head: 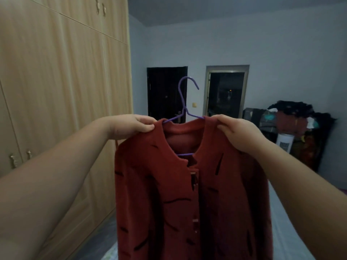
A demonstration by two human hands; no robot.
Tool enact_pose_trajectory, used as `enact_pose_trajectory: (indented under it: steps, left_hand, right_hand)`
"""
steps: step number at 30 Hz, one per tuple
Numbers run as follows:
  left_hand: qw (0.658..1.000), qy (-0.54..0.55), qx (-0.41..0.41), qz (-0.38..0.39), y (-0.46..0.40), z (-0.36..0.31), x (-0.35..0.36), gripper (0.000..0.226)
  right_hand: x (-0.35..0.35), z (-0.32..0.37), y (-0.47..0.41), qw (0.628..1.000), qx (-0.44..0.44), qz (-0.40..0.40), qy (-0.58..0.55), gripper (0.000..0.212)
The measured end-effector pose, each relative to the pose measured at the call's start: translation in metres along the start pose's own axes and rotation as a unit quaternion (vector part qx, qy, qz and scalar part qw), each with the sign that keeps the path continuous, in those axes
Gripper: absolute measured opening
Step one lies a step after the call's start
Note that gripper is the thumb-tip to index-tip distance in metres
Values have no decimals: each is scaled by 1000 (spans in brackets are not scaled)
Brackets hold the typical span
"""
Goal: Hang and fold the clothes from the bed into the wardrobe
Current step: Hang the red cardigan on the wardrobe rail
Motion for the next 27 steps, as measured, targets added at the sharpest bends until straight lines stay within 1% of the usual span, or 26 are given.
enact_pose_trajectory:
  steps: [2,3,6,7,8,9,11,12,13,15,18,19,21,22,24,26,27]
  left_hand:
    - [997,35,-21,58,0,2,9,25]
    - [996,40,-25,80,-1,3,12,27]
    - [992,48,-28,113,-4,0,12,28]
    - [994,34,-21,97,-5,-3,6,27]
    - [998,7,-5,55,-6,-8,-5,24]
    - [999,-28,20,-11,-7,-15,-19,22]
    - [982,-81,67,-155,-8,-25,-42,21]
    - [970,-94,85,-208,-8,-27,-48,21]
    - [959,-121,105,-236,-10,-30,-43,21]
    - [938,-216,129,-239,-17,-31,-17,26]
    - [921,-264,149,-244,-10,-23,6,39]
    - [913,-291,153,-242,-8,-18,10,36]
    - [887,-359,155,-246,-6,-4,14,20]
    - [882,-357,161,-263,-3,1,9,19]
    - [871,-310,187,-332,11,3,-14,34]
    - [865,-252,204,-384,24,1,-35,48]
    - [867,-229,211,-389,29,-1,-40,51]
  right_hand:
    - [-3,-1,8,998,2,21,-64,44]
    - [-4,1,12,996,-4,28,-79,47]
    - [-11,6,19,996,-23,19,-80,45]
    - [-12,6,21,997,-28,16,-77,43]
    - [-12,6,23,997,-29,16,-72,42]
    - [-10,4,25,997,-26,22,-66,40]
    - [-1,-3,28,998,-9,44,-49,38]
    - [3,-3,29,997,-1,49,-54,38]
    - [5,-2,29,997,5,40,-72,38]
    - [6,-5,27,994,25,13,-106,36]
    - [13,-17,27,993,63,10,-103,24]
    - [16,-21,28,993,70,10,-99,21]
    - [24,-19,31,992,63,26,-106,22]
    - [27,-15,32,991,50,36,-121,24]
    - [26,-16,33,987,44,21,-155,26]
    - [19,-29,36,981,75,-12,-177,25]
    - [20,-31,36,979,85,-6,-187,25]
Point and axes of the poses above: each hand's wrist, its own y-axis away from the middle knuckle, its own x-axis out of the palm, z = x × y, the point moved 10 cm from there along -y, towards the middle knuckle, and after that the axes turned 9 degrees about -x, right-handed, at the moved point
